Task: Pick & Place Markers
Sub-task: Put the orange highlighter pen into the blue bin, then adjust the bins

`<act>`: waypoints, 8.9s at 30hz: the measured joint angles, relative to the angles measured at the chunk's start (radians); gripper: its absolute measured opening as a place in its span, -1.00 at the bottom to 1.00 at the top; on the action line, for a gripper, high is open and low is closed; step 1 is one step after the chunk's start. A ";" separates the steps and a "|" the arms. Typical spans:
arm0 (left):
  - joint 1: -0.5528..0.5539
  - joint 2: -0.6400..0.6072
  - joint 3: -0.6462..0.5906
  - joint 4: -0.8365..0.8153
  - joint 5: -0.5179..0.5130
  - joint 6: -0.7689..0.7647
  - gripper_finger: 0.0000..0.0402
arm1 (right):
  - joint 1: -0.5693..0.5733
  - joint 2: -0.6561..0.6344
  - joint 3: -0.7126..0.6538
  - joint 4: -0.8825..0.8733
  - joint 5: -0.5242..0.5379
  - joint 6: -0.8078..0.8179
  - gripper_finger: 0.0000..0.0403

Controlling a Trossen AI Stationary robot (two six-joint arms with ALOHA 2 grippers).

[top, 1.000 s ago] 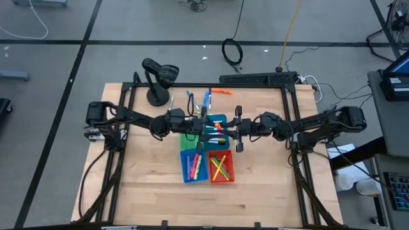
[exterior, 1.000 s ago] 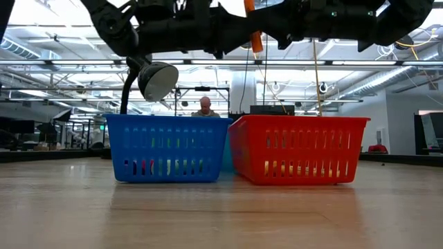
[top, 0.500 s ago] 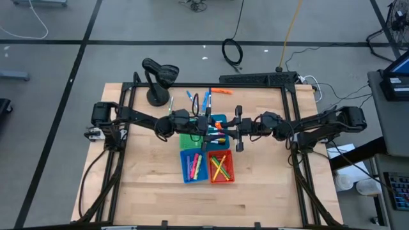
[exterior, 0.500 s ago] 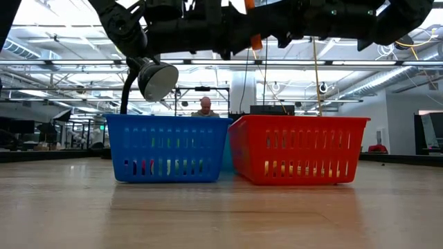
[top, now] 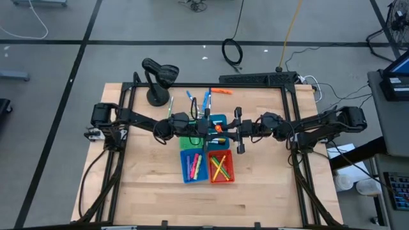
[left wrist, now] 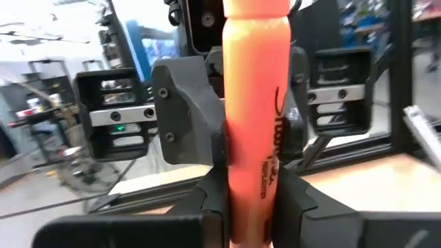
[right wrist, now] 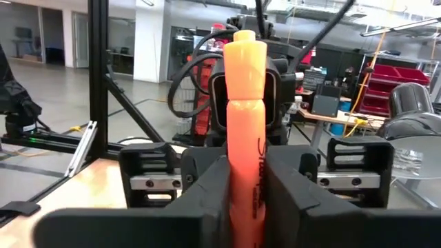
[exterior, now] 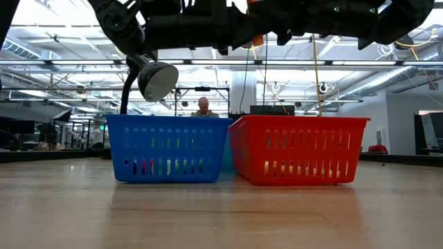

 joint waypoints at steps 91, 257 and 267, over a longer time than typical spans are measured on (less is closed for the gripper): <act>-0.253 -0.003 0.053 -0.823 0.226 -0.284 -0.97 | -0.002 -0.289 -0.019 -0.326 0.122 0.039 -0.15; 0.361 0.163 0.500 -1.517 -0.038 0.138 -0.99 | -0.055 -0.193 -0.019 -0.351 0.118 0.086 -0.15; 0.429 0.158 0.376 -1.512 -0.005 0.118 -0.97 | -0.055 -0.193 -0.019 -0.350 0.118 0.090 -0.15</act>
